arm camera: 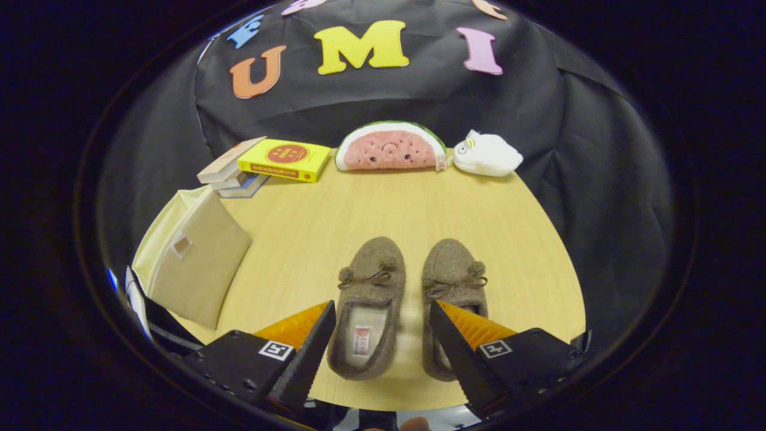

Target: Open the storage box then place both shoes into the box .Put the left shoe in first, then the right shoe, with the right side of both shoes facing outward in a uniform manner.

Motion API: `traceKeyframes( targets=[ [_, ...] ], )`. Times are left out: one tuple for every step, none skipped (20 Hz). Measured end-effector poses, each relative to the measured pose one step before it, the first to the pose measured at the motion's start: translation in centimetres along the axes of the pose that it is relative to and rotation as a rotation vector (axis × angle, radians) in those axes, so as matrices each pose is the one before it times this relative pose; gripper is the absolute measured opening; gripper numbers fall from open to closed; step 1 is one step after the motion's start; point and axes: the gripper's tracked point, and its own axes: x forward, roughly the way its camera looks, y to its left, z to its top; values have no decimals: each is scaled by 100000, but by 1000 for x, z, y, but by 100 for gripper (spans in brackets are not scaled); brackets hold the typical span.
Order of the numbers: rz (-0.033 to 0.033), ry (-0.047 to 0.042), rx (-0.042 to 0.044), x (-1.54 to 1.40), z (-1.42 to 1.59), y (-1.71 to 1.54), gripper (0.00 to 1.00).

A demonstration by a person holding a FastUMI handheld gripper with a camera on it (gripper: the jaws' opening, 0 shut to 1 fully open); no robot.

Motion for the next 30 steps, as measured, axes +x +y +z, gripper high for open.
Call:
traceKeyframes(
  targets=[
    [801,1588,874,577,-278,-24,96],
    [879,1640,1016,391,-337,-107,95],
    [769,1317,-26,360,-240,56,88],
    [-8,421,-783,516,-77,-125,85],
    [118,641,-338,432,-42,-110,78],
    [37,1952,571,565,-343,-121,77],
    [1952,2098,1578,262,-414,80,77],
    [701,2390,1596,982,-673,-183,75],
    [595,1775,1799,662,-273,-61,72],
    [287,1913,1838,661,-271,-162,70],
    [-65,1311,2308,352,-104,-356,68],
    [-66,1476,3675,913,-314,-223,60],
    [1671,1844,3855,54,219,-26,52],
    [1227,1130,3698,357,-51,0,44],
    [243,352,2682,460,913,-117,36],
    [61,486,2408,116,-461,-369,28],
    [206,1807,1496,363,-114,158,20],
    [478,829,1369,262,-88,38,20],
    [86,552,824,125,13,16,20],
    [-159,-247,971,-283,185,100,20],
    [-468,777,-629,312,-73,-102,6],
    [-229,-224,1306,-400,151,-47,6],
    [478,-174,1681,-215,-157,318,0],
    [506,-423,1948,-562,123,314,0],
    [906,-629,2099,-611,62,512,0],
    [1840,-637,2790,-720,24,826,0],
    [1830,-610,3048,-756,-103,904,0],
    [1186,-986,2362,-742,80,891,0],
    [594,-1407,1899,-792,-54,945,0],
    [879,-1276,1608,-918,34,1192,0]
  ],
)
